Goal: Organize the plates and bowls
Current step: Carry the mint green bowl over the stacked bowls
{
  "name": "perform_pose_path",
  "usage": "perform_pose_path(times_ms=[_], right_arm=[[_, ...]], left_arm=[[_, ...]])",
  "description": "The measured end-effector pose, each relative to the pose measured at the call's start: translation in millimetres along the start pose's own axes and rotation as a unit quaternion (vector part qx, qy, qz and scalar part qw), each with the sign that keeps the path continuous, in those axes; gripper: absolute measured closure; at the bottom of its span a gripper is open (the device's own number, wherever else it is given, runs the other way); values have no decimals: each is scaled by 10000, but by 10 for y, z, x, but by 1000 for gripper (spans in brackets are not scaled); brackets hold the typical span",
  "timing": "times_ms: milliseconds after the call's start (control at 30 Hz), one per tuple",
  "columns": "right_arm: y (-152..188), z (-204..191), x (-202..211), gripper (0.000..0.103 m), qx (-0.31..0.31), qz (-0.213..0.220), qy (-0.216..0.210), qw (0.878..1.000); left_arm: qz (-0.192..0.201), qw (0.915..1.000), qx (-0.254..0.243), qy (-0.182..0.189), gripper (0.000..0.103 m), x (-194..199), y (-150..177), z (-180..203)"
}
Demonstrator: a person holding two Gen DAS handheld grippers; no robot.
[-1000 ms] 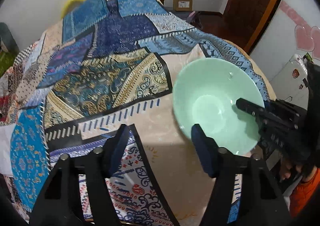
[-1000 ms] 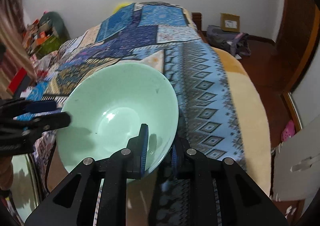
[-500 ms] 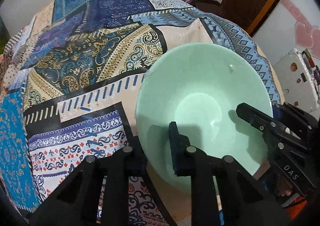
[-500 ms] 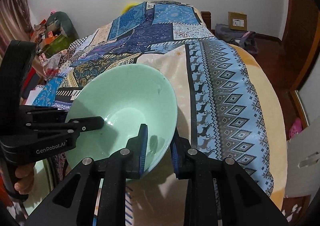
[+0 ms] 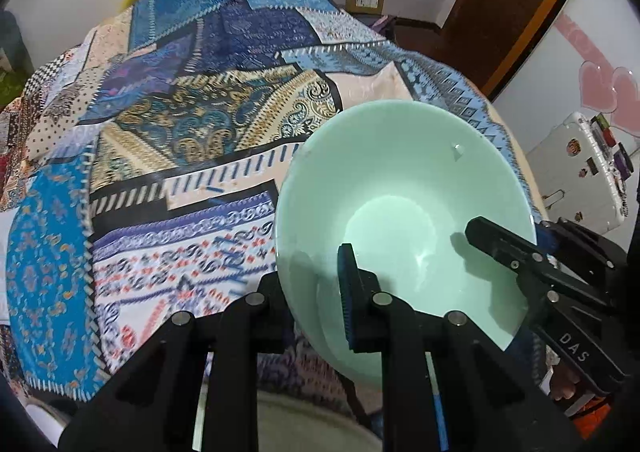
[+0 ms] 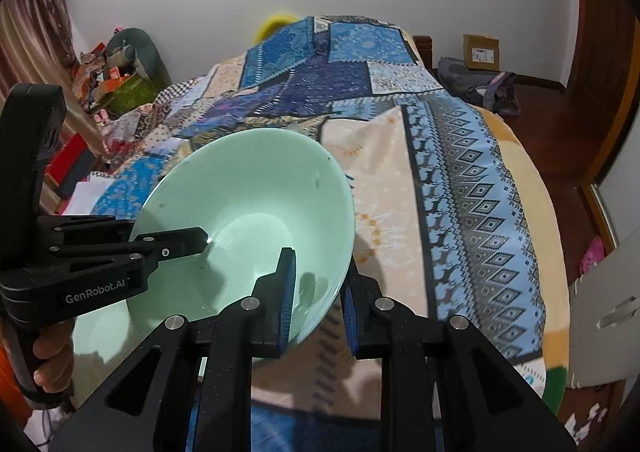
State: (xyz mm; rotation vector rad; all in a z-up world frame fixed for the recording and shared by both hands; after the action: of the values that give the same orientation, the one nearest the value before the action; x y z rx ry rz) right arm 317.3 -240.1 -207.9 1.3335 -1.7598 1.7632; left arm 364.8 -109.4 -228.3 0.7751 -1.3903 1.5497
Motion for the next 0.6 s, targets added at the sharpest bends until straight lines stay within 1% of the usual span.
perform_pose_path(times_ms=[300,433,600], right_arm=[[43,-339,326,84,87,248,-100,9996],[67,-499,442,84,148,340,-153,9992],[104,-737,585,84,264,456,-242,9983]], left_arm=[[253,9996,72,-67,85,527,274,-75],[426,9990,56,-142,85,798,410,-92],[628,9978,151,-175,85,1145,575,-177]])
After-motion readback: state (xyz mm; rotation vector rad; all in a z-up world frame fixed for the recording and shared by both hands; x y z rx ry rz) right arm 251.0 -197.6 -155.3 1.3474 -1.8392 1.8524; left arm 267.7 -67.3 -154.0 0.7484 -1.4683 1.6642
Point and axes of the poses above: each gripper's, at about its wrist camera, not at the fingertips, and x roughly against the way its jaws point, z to its right, y to its underside, the point moved 1 cm from there along -x, roughly the way its jaws point, and after that the axes turned 3 degrees about x, right-handed, at the moved point
